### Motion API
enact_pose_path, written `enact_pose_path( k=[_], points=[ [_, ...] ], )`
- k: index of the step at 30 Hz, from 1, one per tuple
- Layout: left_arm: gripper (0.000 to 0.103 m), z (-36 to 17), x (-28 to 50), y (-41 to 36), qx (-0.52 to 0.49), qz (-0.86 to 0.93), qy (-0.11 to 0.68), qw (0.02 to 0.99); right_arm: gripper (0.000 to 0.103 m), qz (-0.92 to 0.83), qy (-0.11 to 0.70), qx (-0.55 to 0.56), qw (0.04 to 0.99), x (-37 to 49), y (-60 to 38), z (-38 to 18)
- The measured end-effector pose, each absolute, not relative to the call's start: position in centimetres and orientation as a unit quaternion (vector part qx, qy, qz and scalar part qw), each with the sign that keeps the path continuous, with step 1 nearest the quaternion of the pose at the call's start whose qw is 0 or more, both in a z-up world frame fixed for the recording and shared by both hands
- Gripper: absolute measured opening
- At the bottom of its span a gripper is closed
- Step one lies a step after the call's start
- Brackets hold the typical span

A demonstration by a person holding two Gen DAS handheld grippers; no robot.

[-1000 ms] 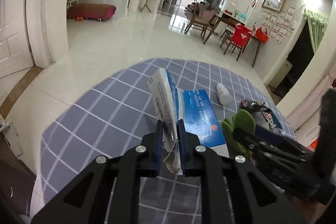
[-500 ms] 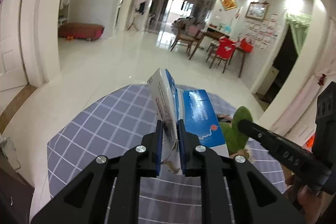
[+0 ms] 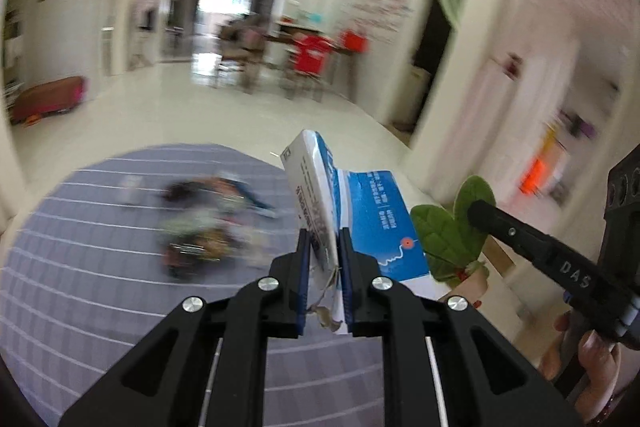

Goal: Collect trash
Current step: 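Carry the leaves and toothpaste box over the blue bucket and open both grippers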

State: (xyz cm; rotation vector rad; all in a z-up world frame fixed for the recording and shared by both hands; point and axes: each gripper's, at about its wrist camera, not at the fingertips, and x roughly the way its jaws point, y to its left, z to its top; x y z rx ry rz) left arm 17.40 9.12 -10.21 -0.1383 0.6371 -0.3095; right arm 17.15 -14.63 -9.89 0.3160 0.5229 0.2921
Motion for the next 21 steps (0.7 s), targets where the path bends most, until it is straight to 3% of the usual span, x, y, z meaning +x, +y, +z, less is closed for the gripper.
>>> enact_pose_path(
  k=[9, 19, 21],
  points=[
    [0.013, -17.1, 18.9, -8.2, 0.026, -0.261, 0.390, 0.883, 0.005, 0.011, 0.293, 0.203, 0.934, 13.0, -27.3, -17.1],
    [0.013, -23.9, 20.0, -15.2, 0.087, -0.256, 0.436, 0.858, 0.005, -0.028, 0.344, 0.257, 0.903, 13.6, -33.7, -25.5],
    [0.013, -24.6, 20.2, -15.6, 0.091, -0.251, 0.441, 0.857, 0.014, -0.039, 0.355, 0.263, 0.897, 13.6, -34.4, -26.7]
  ],
)
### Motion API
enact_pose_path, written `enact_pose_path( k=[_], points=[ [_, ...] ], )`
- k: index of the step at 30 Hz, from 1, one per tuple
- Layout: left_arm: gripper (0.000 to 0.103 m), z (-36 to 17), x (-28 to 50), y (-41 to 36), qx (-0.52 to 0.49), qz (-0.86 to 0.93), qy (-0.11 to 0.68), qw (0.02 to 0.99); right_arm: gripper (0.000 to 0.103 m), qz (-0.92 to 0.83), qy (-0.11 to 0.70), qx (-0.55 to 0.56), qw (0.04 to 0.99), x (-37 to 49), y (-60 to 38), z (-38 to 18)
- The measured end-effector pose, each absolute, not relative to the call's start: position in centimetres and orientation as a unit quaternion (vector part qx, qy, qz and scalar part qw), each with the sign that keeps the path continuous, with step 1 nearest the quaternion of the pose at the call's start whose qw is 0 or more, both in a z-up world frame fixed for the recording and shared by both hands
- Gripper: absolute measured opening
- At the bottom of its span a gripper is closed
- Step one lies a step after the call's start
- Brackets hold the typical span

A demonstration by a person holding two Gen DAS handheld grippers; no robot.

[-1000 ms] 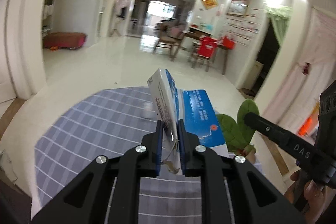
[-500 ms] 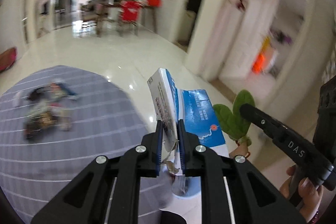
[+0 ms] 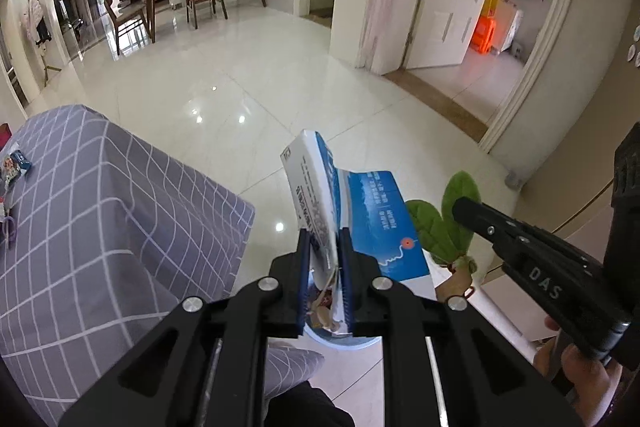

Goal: Collect trash
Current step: 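Carry the leaves and toothpaste box over the blue bucket and open both grippers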

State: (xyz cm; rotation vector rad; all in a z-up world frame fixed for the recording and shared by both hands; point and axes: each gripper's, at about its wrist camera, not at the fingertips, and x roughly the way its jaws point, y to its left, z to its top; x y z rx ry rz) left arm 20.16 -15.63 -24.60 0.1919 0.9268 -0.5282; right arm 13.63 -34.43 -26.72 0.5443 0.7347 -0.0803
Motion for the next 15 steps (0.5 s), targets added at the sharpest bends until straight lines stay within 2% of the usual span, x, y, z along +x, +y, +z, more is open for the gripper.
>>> enact_pose_path(
  k=[1, 2, 15],
  points=[
    [0.013, -25.0, 20.3, -15.7, 0.094, -0.249, 0.443, 0.856, 0.036, -0.037, 0.356, 0.270, 0.894, 13.8, -34.8, -27.0],
    [0.013, -25.3, 20.3, -15.9, 0.096, -0.247, 0.445, 0.856, 0.066, -0.039, 0.354, 0.275, 0.893, 13.6, -35.0, -27.3],
    [0.014, -26.7, 20.7, -18.7, 0.115, -0.265, 0.460, 0.840, 0.067, -0.057, 0.335, 0.266, 0.902, 11.2, -35.8, -26.3]
  ],
)
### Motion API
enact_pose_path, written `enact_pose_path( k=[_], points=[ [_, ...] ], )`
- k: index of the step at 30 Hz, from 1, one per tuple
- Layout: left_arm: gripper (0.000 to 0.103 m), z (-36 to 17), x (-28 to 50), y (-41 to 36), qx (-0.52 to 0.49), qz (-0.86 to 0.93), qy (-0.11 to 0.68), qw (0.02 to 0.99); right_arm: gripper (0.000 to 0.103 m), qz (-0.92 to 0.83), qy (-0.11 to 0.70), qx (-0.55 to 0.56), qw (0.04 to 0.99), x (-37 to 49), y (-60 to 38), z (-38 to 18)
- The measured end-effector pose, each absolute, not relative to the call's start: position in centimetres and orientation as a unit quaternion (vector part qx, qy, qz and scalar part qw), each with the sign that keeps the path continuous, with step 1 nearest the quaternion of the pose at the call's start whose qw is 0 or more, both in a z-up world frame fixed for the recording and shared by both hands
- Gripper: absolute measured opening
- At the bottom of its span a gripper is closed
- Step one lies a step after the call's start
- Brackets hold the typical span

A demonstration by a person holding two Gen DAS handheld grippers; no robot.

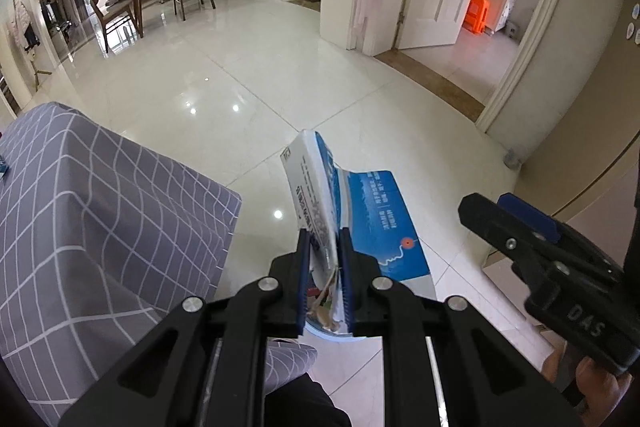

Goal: Collect trash
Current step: 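Carry the leaves and toothpaste box over the blue bucket and open both grippers, then move both open grippers from the bucket back over the table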

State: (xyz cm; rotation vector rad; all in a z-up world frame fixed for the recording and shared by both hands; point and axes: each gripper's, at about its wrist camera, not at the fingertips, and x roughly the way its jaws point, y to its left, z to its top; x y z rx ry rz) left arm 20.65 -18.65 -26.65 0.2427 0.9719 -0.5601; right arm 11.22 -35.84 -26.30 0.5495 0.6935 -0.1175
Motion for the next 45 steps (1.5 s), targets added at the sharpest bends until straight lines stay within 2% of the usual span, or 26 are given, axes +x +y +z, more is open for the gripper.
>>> enact_pose_path(
  k=[16, 17, 18, 19, 36, 45],
  points=[
    [0.016, -26.4, 20.1, -20.9, 0.113, -0.297, 0.452, 0.833, 0.077, -0.105, 0.276, 0.285, 0.912, 7.9, -38.2, -24.5],
    [0.034, -26.3, 20.1, -21.1, 0.110, -0.302, 0.454, 0.831, 0.077, -0.108, 0.274, 0.286, 0.912, 7.7, -38.4, -24.5],
    [0.066, -26.3, 20.2, -21.3, 0.109, -0.302, 0.457, 0.830, 0.077, -0.112, 0.272, 0.287, 0.912, 7.5, -38.6, -24.5],
    [0.077, -26.3, 20.2, -21.6, 0.112, -0.297, 0.457, 0.831, 0.077, -0.113, 0.272, 0.290, 0.911, 7.5, -38.7, -24.6],
    [0.077, -22.4, 18.4, -17.7, 0.103, -0.272, 0.417, 0.861, 0.077, -0.083, 0.285, 0.286, 0.911, 7.7, -36.5, -23.7],
    [0.077, -18.3, 19.4, -8.0, 0.090, -0.198, 0.384, 0.897, 0.077, 0.002, 0.298, 0.251, 0.921, 11.6, -29.1, -20.9]
  ],
)
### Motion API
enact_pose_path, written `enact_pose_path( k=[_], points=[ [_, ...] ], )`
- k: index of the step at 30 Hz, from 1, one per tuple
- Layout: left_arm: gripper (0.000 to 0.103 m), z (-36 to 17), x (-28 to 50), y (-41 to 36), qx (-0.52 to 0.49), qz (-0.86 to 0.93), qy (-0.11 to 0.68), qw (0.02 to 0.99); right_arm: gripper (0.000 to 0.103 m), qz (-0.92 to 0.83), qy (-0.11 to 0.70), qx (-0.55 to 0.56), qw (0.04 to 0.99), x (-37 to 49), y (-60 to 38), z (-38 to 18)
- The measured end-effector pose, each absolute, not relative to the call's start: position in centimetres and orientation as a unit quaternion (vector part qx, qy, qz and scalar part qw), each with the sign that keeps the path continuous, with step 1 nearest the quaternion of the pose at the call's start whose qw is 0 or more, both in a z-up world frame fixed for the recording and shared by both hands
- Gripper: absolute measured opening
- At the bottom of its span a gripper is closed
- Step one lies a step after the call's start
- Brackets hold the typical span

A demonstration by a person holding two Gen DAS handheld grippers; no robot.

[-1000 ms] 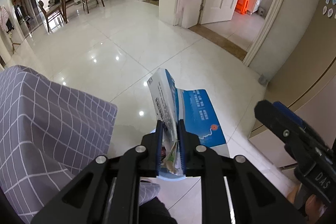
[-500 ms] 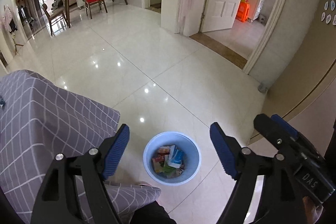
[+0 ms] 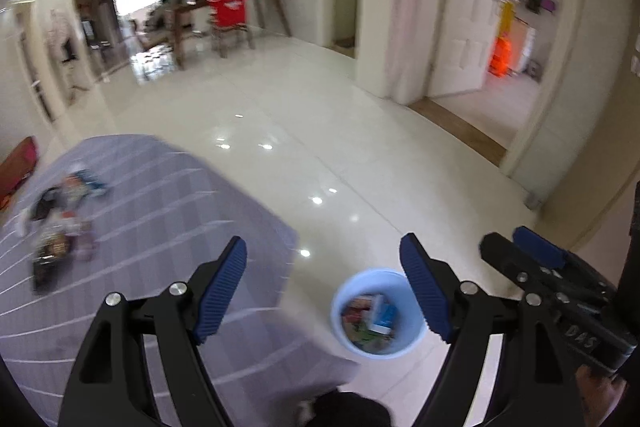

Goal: Collect trash
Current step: 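Move both open grippers from the bucket back over the table, then grasp the black snack wrapper with the left gripper while the right gripper grasps the beige tag with purple ring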

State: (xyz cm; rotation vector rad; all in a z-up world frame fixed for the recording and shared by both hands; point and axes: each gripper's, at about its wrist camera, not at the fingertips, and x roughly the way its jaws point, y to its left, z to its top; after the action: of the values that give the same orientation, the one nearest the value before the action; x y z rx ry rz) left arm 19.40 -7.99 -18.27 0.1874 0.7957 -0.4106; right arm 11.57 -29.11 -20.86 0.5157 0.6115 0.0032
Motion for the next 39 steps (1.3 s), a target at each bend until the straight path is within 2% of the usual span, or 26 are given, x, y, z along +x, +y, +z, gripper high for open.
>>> enact_pose_path(
  k=[9, 16, 19, 21, 23, 27, 29, 31, 33, 39],
  points=[
    [0.077, -17.1, 23.4, 10.3, -0.027, -0.053, 0.386, 0.920, 0.077, 0.121, 0.332, 0.159, 0.922, 19.8, -15.3, -17.5],
    [0.077, -19.1, 26.4, 20.0, -0.119, -0.004, 0.405, 0.906, 0.077, 0.179, 0.374, 0.093, 0.905, 25.9, -5.9, -17.8],
    [0.077, -20.6, 27.5, 22.0, -0.158, -0.008, 0.417, 0.895, 0.072, 0.188, 0.393, 0.072, 0.897, 27.9, -2.9, -18.5],
    [0.065, -21.4, 28.2, 22.9, -0.173, -0.011, 0.422, 0.890, 0.070, 0.192, 0.402, 0.055, 0.893, 29.0, -1.5, -19.0],
    [0.061, -21.9, 28.5, 23.1, -0.174, -0.014, 0.420, 0.891, 0.062, 0.200, 0.411, 0.037, 0.889, 30.0, 0.0, -19.4],
    [0.052, -22.2, 28.9, 22.2, -0.142, -0.018, 0.420, 0.896, 0.057, 0.207, 0.422, 0.000, 0.883, 31.2, 2.3, -20.4],
    [0.051, -22.4, 29.2, 21.5, -0.107, -0.013, 0.422, 0.900, 0.045, 0.198, 0.421, -0.023, 0.885, 31.3, 3.1, -20.6],
    [0.046, -22.4, 29.1, 20.7, -0.071, -0.004, 0.423, 0.903, 0.026, 0.196, 0.421, -0.035, 0.885, 31.7, 3.9, -20.7],
    [0.029, -22.3, 29.0, 20.3, -0.068, -0.016, 0.425, 0.903, 0.024, 0.191, 0.420, -0.050, 0.886, 31.7, 4.3, -20.8],
    [0.015, -21.6, 28.5, 21.3, -0.088, -0.023, 0.423, 0.902, 0.022, 0.201, 0.417, -0.024, 0.886, 30.9, 3.2, -20.5]
  ],
)
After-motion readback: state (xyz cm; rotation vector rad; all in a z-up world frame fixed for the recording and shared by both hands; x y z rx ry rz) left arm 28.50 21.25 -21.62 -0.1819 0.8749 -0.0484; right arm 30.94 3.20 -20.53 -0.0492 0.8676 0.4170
